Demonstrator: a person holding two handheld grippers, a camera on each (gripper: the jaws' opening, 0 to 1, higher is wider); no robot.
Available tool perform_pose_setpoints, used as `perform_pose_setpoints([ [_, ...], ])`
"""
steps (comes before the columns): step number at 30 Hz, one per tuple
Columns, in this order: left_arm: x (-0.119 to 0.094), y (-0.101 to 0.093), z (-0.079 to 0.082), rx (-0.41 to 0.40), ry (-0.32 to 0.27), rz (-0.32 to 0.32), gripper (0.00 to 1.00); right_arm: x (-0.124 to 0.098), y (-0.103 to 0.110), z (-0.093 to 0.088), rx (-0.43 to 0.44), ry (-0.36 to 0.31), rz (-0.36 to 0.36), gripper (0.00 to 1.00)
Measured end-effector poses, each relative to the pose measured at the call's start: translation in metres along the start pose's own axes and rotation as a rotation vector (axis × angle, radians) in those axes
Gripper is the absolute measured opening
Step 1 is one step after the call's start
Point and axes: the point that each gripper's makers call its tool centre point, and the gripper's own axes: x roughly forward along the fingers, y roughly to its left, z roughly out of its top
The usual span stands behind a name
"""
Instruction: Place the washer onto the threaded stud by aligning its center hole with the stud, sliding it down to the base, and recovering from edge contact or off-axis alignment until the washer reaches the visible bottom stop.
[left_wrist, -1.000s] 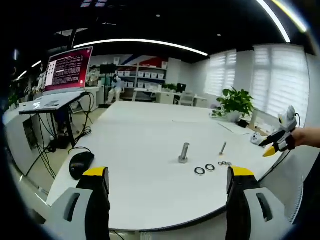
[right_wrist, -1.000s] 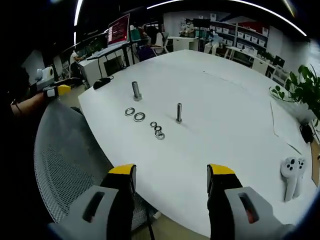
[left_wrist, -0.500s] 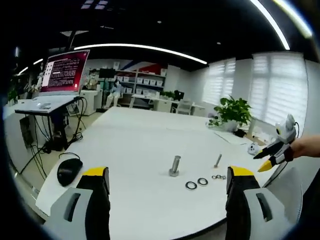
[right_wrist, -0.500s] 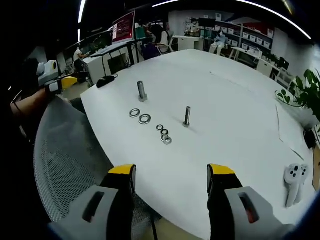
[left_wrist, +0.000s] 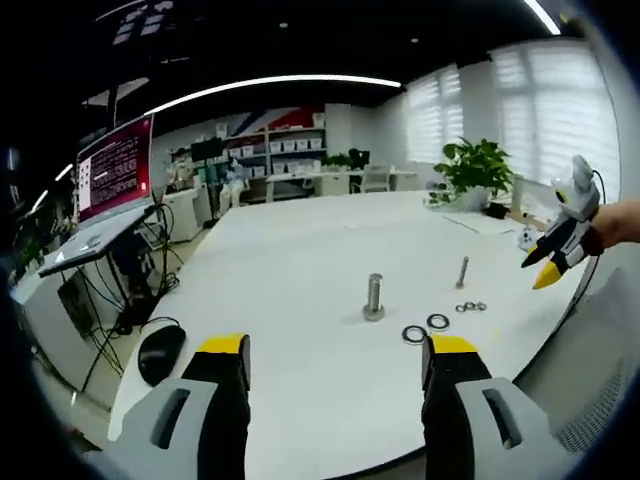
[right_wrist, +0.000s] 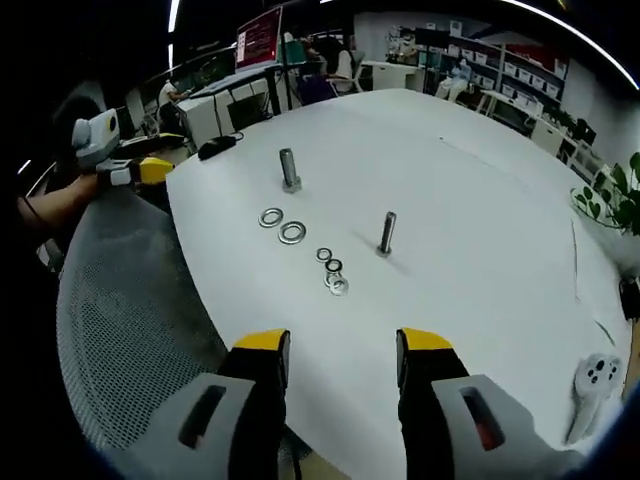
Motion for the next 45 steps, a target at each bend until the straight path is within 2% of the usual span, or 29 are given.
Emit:
perform_pose_setpoints([
  [3,0.002,-0.001,-0.004,0.046,0.013,0.007,0.68,0.010,0.000,0.003,-0.023,0.008,0.014,0.41],
  [10,0.003,-0.006,-0.010,0.045,0.037,-0.030,0.66,0.037,0.001,0.003,-0.085,0.086,0.058,0.39],
  [12,0.003,-0.007,-0.012,0.042,0.046,-0.035,0.65,0.043,0.003,0.005,-0.127,0.108,0.077,0.37],
  [17,0.003,-0.005,-0.016,0.046,0.058,-0.029,0.58,0.055,0.005,0.004,-0.236,0.170,0.097,0.36],
  [20,0.003,-0.005,-0.018,0.087,0.067,-0.023,0.54,0.062,0.007,0.007,-0.243,0.173,0.113,0.35],
  [25,0.003,-0.007,-0.020,0.076,0.077,-0.040,0.49,0.072,0.009,0.006,-0.274,0.203,0.142,0.31],
  [29,0.003,-0.007,-0.020,0.076,0.078,-0.040,0.46,0.077,0.009,0.002,-0.336,0.248,0.151,0.30],
  [34,0.003,-0.007,-0.020,0.070,0.075,-0.038,0.41,0.084,0.007,0.000,-0.384,0.264,0.155,0.26],
  [37,0.003,-0.008,-0.021,0.066,0.079,-0.047,0.36,0.085,0.007,0.002,-0.380,0.263,0.165,0.24],
  [45,0.003,-0.009,-0.023,0.062,0.088,-0.052,0.35,0.087,0.009,0.004,-0.396,0.260,0.199,0.21],
])
